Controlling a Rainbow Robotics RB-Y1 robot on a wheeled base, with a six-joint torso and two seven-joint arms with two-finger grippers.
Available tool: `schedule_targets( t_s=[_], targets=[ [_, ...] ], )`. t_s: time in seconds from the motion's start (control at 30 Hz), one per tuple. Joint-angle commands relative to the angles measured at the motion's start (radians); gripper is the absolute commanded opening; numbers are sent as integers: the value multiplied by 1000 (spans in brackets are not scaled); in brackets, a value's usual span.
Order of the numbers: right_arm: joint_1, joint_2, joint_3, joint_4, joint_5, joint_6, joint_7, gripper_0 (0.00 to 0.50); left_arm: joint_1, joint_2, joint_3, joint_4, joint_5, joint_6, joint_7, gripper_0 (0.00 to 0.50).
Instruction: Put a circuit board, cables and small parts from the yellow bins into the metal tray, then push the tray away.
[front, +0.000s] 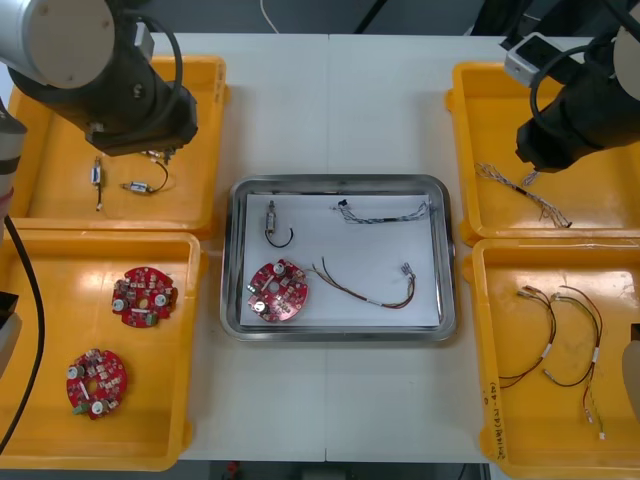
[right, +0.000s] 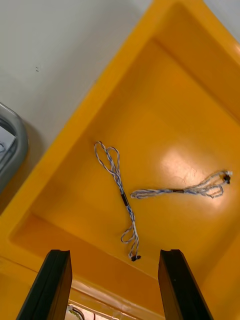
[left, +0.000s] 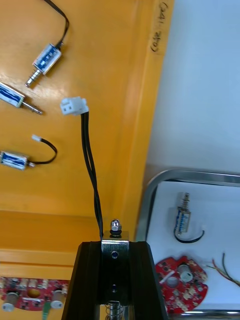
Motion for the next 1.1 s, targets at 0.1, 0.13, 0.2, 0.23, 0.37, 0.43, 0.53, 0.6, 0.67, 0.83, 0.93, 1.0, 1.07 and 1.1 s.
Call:
schedule_targets(
  t_s=[0.1,0.13,0.2,0.23,0.37,0.43,0.53,0.6,0.67,0.83,0.93,1.0,1.07,1.1],
  targets=[
    [97,-56,-131,-81,-8,0,-38,500,3,-56,-101,-78,8,-7,188,1],
    [114,-67,-154,-90,-24,0,-38,500,3,-62,-118,-82,8,-13,203,1],
    [141,-82,-186,-107,-55,0,-38,500,2,-71,-151,-82,5,-28,223,2],
    [158,-93,-208,-118,-77,0,-38,500,3,-77,-173,-82,0,-43,238,2],
    [224,-137,-261,-148,-150,0,-41,500,2,-97,-250,-76,-20,-93,294,2],
    [250,-151,-283,-162,-178,0,-44,500,3,-109,-271,-71,-25,-102,297,1],
    [289,-166,-318,-182,-221,0,-50,500,2,-126,-302,-64,-28,-116,297,2],
    [307,-168,-336,-190,-241,0,-58,500,2,-135,-320,-50,-32,-129,300,2],
    [330,-169,-347,-197,-245,0,-66,500,2,-148,-348,-24,-43,-157,300,1],
    [373,-169,-350,-220,-259,0,-147,500,2,-169,-386,34,-77,-217,292,2],
    [394,-162,-355,-233,-268,0,-199,500,2,-185,-398,71,-94,-254,289,1],
    [405,-151,-358,-233,-278,0,-243,500,2,-191,-414,94,-106,-277,287,2],
    [413,-142,-363,-233,-284,0,-280,500,2,-191,-426,106,-107,-292,286,1],
    [417,-137,-367,-233,-287,0,-303,500,2,-191,-434,114,-109,-300,287,1]
  ],
)
